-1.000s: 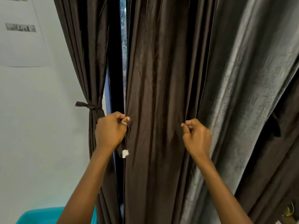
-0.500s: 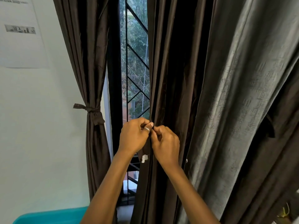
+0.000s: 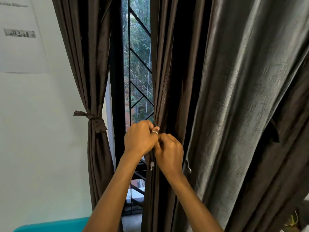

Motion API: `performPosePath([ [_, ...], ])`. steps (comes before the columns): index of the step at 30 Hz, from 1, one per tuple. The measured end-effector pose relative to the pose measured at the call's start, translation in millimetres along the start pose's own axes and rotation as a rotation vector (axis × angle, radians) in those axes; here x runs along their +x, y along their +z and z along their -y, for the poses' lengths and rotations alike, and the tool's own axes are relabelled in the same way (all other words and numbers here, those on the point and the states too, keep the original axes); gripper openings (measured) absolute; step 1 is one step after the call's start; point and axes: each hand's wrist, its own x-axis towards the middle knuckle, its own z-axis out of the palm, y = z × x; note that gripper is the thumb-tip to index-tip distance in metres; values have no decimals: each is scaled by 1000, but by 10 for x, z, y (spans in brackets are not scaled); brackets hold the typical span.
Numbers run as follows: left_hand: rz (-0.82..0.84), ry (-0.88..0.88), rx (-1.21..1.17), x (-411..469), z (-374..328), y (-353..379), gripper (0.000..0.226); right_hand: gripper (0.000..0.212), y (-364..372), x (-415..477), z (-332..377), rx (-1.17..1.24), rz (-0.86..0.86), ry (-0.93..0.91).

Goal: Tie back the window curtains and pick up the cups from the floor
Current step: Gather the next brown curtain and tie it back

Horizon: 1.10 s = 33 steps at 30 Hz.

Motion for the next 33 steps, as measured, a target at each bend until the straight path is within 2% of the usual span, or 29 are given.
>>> performPosePath([
  [3, -6, 32, 34, -14, 11, -13, 27, 2, -87, 43, -37, -27, 37, -103],
  [5, -7, 36, 47, -8, 34, -45, 27, 11, -176, 76, -90, 8, 68, -111],
  [6, -8, 35, 58, -3, 47, -68, 28, 14, -234, 89, -120, 24, 30, -86],
  [9, -5, 41, 48, 15, 97, -112, 29, 17, -407, 152, -225, 25, -246, 35],
  [11, 3, 55, 21, 19, 115, -114, 30, 25, -483, 216, -282, -12, -308, 120],
  [15, 7, 93, -13, 12, 120, -89, 30, 39, -507, 333, -408, -137, -162, 225],
  [19, -1, 90, 16, 21, 197, -149, 30, 21, -536, 450, -545, -127, -72, 242],
  [26, -62, 23, 55, 124, 510, -429, 30, 20, -850, 591, -808, -151, -100, 410],
  [33, -71, 33, 49, 152, 567, -449, 29, 17, -885, 553, -808, -184, -78, 360],
])
